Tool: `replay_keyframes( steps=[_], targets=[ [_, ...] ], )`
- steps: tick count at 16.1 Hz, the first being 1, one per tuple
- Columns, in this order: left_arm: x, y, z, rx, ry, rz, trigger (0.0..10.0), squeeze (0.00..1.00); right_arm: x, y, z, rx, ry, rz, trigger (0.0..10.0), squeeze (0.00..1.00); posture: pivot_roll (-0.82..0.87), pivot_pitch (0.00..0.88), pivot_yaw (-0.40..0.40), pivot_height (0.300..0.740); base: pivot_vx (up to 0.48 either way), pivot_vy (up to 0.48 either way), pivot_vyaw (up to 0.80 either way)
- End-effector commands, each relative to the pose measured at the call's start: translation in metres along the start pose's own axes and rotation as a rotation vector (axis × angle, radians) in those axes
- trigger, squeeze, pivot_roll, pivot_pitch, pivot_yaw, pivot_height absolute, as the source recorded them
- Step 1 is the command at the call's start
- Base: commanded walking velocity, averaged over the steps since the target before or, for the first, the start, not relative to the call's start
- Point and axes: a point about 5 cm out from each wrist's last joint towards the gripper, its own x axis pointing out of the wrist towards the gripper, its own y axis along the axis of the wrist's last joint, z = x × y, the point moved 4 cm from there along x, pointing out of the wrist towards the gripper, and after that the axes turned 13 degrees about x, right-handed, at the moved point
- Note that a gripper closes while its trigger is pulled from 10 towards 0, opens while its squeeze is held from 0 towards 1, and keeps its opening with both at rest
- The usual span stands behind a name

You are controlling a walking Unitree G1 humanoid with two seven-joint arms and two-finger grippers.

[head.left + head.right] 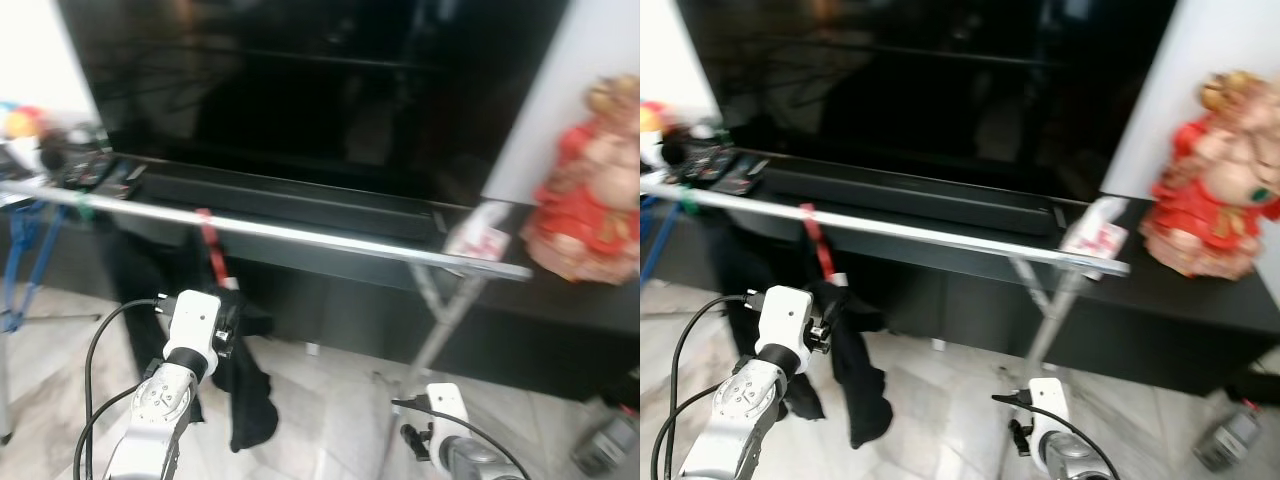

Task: Hang hanger

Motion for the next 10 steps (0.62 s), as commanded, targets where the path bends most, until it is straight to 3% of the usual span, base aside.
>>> replay_keyframes(
  steps=[1, 10],
  targets=[
    [-0.0004, 0.0023, -0.0043, 0.026, 0.009, 0.008, 10.0, 0.00, 0.0012, -0.0020, -0.0078, 0.003, 0.019, -0.008, 10.0, 0.00, -0.01, 0.000, -0.062, 0.740, 0.000, 0.000, 0.00],
    [-0.0003, 0.0018, 0.0002, 0.025, -0.015, 0.006, 10.0, 0.00, 0.0012, -0.0026, -0.0082, 0.004, 0.022, -0.012, 10.0, 0.00, -0.01, 0.000, -0.062, 0.740, 0.000, 0.000, 0.00]
  ],
)
